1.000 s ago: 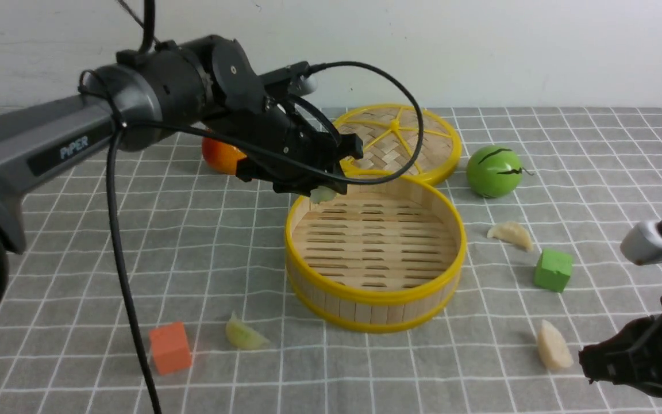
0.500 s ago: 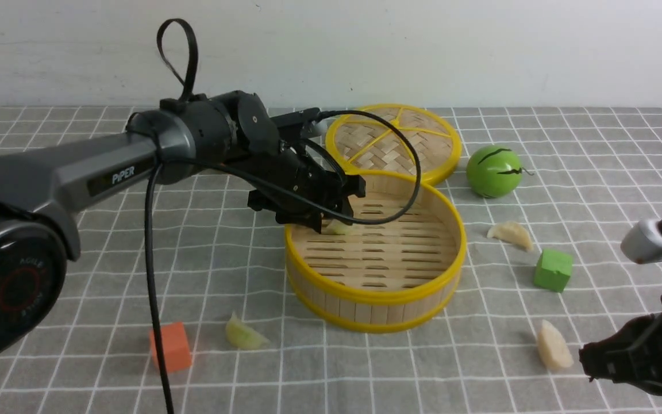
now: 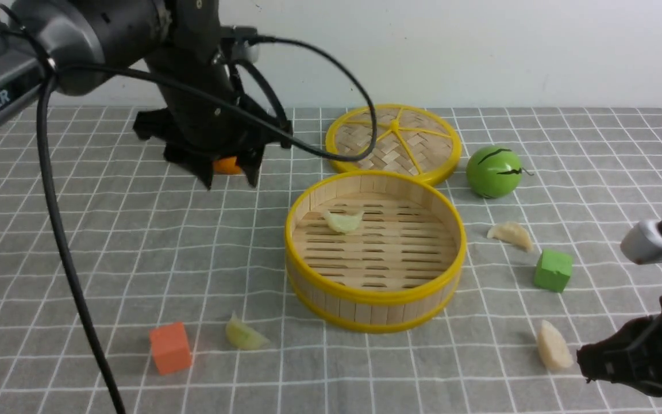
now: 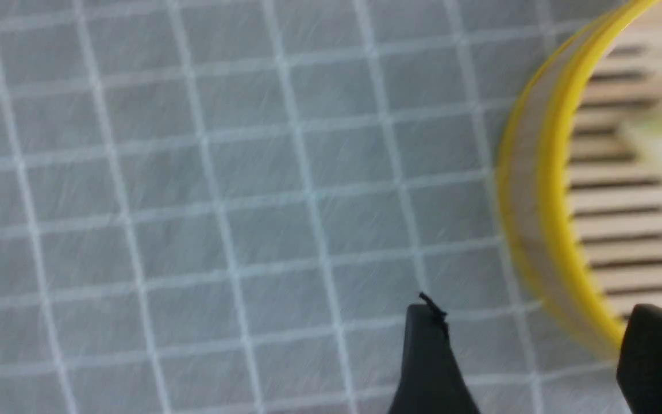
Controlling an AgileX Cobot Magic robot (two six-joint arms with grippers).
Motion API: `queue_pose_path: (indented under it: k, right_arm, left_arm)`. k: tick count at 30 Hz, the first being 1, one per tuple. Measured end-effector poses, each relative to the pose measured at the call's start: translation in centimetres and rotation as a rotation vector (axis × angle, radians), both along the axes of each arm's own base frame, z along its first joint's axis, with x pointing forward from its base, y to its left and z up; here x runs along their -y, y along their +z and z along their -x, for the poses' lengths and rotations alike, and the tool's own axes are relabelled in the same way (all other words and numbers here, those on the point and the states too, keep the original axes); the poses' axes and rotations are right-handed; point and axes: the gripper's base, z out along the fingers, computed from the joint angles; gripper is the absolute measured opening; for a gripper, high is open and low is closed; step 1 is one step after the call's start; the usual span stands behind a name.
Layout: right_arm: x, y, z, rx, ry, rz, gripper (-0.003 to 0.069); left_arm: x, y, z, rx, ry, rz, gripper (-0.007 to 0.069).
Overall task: Put the dumplings into the steamer on the table with the grey tablecloth.
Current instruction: 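Reach for and grasp a dumpling on the table with the left gripper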
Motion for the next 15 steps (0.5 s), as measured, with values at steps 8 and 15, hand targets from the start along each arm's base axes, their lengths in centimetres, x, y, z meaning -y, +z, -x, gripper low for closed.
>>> queue_pose_path:
  k: [8,15]
  right_arm:
    - [0.0,0.0,-0.1,0.004,-0.006,-0.003,0.0006]
    - [-0.1,0.0,0.0,0.001,-0.011,-0.016,0.0006]
  left_arm:
    - [1.1,-10.0,4.1,-0.191,0.04,0.018,0.0427]
    - [0.8,-11.7,4.9,-0.199,0.118,0.041,0.0427]
